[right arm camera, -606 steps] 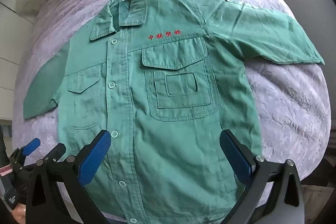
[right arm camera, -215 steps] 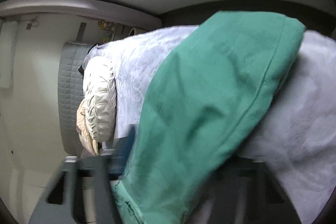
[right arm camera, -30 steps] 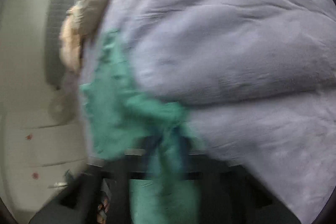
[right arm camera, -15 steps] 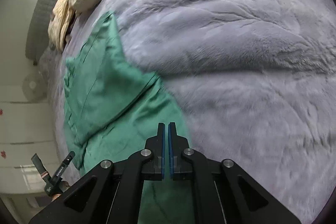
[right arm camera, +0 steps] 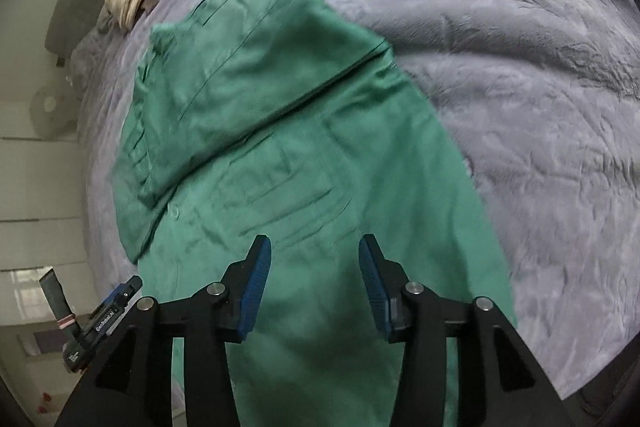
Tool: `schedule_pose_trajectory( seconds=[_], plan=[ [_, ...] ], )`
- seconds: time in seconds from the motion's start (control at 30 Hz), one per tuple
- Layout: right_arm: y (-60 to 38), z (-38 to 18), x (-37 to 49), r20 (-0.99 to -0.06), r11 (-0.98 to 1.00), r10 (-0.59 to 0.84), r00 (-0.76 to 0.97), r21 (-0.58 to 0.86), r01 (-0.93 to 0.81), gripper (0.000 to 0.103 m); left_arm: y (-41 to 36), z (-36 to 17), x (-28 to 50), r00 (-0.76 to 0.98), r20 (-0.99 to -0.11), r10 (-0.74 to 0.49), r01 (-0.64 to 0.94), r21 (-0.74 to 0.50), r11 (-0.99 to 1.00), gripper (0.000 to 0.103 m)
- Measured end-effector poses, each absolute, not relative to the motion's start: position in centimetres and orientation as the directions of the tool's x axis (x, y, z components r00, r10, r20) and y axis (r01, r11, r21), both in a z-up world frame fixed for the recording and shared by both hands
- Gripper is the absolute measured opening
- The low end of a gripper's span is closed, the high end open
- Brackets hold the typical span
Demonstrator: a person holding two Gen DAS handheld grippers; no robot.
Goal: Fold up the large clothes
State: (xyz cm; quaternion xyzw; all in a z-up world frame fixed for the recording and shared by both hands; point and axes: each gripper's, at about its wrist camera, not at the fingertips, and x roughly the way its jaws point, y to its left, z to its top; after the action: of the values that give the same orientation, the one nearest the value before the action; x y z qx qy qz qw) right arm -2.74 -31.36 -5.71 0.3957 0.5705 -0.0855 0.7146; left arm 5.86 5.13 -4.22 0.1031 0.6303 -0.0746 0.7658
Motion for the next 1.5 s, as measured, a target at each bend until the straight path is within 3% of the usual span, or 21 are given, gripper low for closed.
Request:
schedule_pose_trajectory(
  seconds=[0.07,0.13,0.17,0.3,0.53,0.6,0.73,0.8,1.5],
  plan=[
    [-30.8,-5.5,-2.9,-0.886,0.677,0.334,0.322,0.463,0.572,0.050,5.5,-4.2,5.3,0.188,-0.982,0.024,0.241,0.070,0.968,0.074],
    [-30.2,-5.4,-2.9,-0.890,0.681,0.335,0.308,0.455,0.574,0.050,5.9,-4.1,4.7,0.182,-0.983,0.036,0.235,0.079,0.969,0.098],
    [-30.0,-5.2,-2.9,-0.891,0.683,0.335,0.305,0.453,0.573,0.050,6.0,-4.0,4.5,0.187,-0.982,0.036,0.230,0.079,0.970,0.102],
    [-29.2,-4.8,-3.1,-0.894,0.687,0.336,0.296,0.448,0.572,0.060,6.7,-3.7,3.7,0.177,-0.984,0.036,0.222,0.076,0.972,0.102],
    [-28.1,-4.6,-3.1,-0.897,0.696,0.344,0.277,0.441,0.566,0.063,7.4,-3.9,3.0,0.133,-0.990,0.034,0.213,0.062,0.975,0.102],
    [-27.9,-4.4,-3.2,-0.893,0.697,0.351,0.281,0.449,0.559,0.074,7.6,-4.0,2.8,0.125,-0.992,0.032,0.216,0.059,0.975,0.102],
    [-27.6,-4.1,-3.5,-0.893,0.704,0.351,0.281,0.450,0.550,0.076,7.7,-3.9,2.3,0.112,-0.993,0.030,0.224,0.054,0.973,0.102],
    [-27.6,-4.0,-3.7,-0.893,0.707,0.354,0.279,0.451,0.545,0.085,7.9,-4.0,2.1,0.104,-0.994,0.031,0.227,0.054,0.972,0.102],
    [-27.5,-4.1,-5.9,-0.869,0.677,0.392,0.303,0.495,0.544,0.087,9.9,-5.0,0.0,0.033,-0.999,0.027,0.244,0.035,0.969,0.102]
  ],
)
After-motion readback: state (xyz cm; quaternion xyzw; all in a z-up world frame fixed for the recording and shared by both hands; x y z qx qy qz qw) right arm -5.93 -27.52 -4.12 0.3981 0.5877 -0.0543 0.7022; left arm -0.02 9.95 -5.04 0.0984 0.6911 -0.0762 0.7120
